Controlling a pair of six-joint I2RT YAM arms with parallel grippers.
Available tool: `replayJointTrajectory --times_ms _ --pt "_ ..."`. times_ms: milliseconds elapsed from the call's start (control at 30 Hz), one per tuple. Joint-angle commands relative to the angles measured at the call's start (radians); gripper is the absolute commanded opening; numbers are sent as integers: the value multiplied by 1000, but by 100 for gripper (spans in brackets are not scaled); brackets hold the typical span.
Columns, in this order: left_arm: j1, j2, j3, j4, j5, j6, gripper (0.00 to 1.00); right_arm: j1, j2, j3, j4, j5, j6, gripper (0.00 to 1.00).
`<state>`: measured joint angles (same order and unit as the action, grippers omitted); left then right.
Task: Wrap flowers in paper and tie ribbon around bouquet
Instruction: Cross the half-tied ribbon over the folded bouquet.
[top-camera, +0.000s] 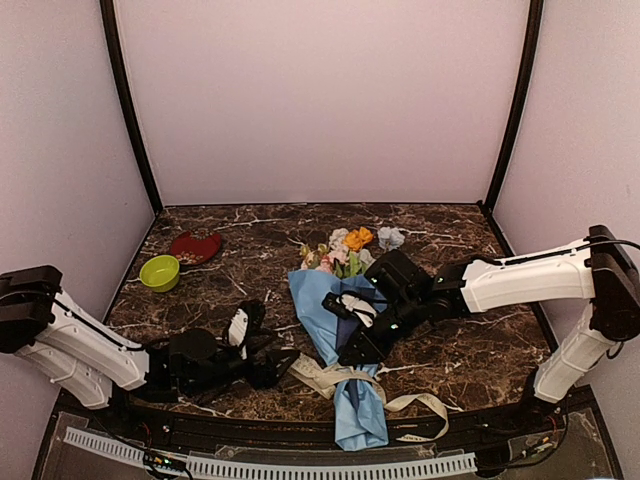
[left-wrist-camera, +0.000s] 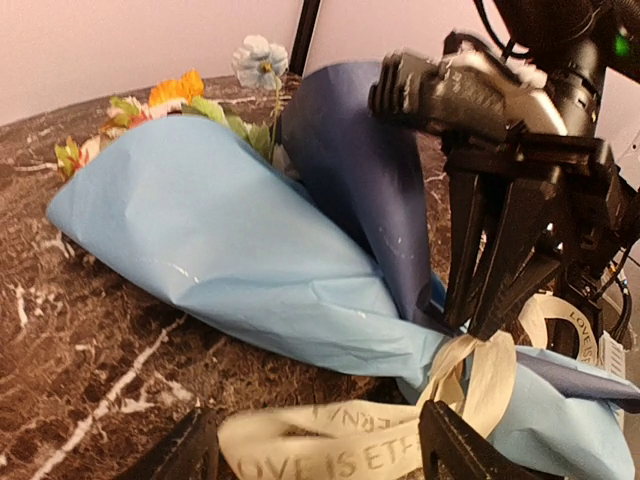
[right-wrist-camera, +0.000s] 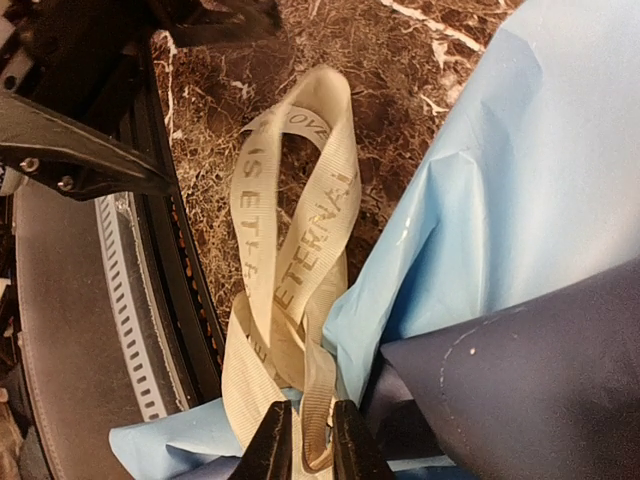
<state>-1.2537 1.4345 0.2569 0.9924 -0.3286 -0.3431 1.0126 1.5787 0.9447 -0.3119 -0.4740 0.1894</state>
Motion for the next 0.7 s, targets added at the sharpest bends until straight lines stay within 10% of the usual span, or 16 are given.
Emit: replayJointTrajectory --times_ms 0,133,333,667 --pt "0 -125 41 -199 -56 87 75 6 -3 25 -1 0 -10 20" --pt "-7 -188 7 -109 -13 168 76 7 7 14 6 -8 -10 24" --pt "-40 -73 159 -259 184 307 47 9 7 7 7 -26 -8 7" --pt "-45 127 269 -255 238 469 73 9 -33 -12 44 -62 8 0"
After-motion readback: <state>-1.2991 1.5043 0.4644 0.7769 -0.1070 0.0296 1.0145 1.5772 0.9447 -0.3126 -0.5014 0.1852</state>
